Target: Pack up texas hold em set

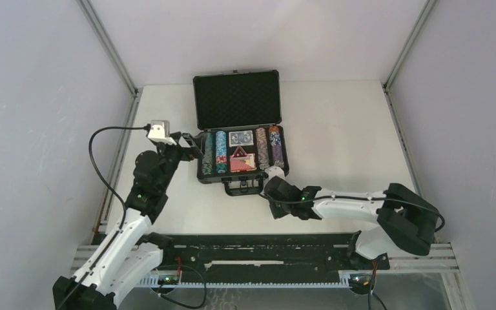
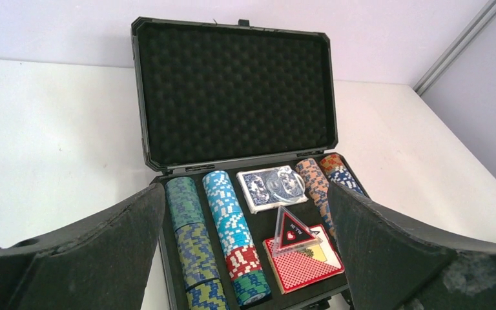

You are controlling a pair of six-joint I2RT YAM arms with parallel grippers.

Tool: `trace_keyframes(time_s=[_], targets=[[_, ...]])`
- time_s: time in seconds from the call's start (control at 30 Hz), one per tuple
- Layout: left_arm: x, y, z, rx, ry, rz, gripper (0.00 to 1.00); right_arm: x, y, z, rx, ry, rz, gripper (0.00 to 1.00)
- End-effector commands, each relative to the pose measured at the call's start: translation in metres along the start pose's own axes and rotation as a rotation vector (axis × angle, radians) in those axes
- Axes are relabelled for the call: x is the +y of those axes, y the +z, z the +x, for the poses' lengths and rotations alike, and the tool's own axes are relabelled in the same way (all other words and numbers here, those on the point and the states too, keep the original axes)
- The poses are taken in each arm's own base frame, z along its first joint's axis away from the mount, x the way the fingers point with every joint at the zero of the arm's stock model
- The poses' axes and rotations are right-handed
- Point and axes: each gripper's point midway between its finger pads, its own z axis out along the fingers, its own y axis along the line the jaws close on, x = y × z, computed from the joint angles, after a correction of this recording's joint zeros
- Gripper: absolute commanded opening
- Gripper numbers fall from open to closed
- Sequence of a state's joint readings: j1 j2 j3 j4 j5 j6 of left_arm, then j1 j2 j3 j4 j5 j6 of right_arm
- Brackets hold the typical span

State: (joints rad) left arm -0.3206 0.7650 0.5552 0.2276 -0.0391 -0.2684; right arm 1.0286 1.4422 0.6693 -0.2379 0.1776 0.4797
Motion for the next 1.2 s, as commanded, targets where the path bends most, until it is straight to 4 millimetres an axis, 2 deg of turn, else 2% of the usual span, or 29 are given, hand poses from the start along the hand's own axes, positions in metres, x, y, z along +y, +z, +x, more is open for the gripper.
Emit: trace_keyframes(time_s=[0.0, 0.1, 0.27, 0.43, 0.6, 0.73, 1.0, 1.17], targets=[[-0.003, -0.008, -0.005, -0.026, -0.021, 0.008, 1.0, -0.003, -0.021, -0.036, -0.127, 0.068, -0.026, 0.0], [-0.001, -0.01, -0.001, -0.02, -0.021, 0.002, 1.0, -0.028, -0.021, -0.056, -0.163, 0.116, -0.007, 0.0], [0.001, -0.007, 0.005, -0.001, -0.017, -0.007, 1.0, -0.062, -0.006, -0.077, -0.161, 0.141, 0.053, 0.0], [0.001, -0.005, 0.007, 0.01, -0.011, -0.006, 1.0, -0.065, 0.014, -0.09, -0.138, 0.14, 0.051, 0.0], [0.002, -0.002, 0.013, 0.031, -0.008, -0.006, 1.0, -0.06, 0.02, -0.097, -0.137, 0.141, 0.032, 0.0], [0.002, 0.0, 0.016, 0.039, -0.005, -0.005, 1.0, -0.061, 0.025, -0.093, -0.115, 0.137, 0.039, 0.0], [0.003, -0.002, 0.018, 0.04, -0.01, -0.011, 1.0, -0.053, 0.038, -0.064, -0.028, 0.11, 0.037, 0.0], [0.003, -0.003, 0.017, 0.036, -0.019, -0.009, 1.0, -0.044, 0.034, -0.048, -0.004, 0.102, 0.036, 0.0]])
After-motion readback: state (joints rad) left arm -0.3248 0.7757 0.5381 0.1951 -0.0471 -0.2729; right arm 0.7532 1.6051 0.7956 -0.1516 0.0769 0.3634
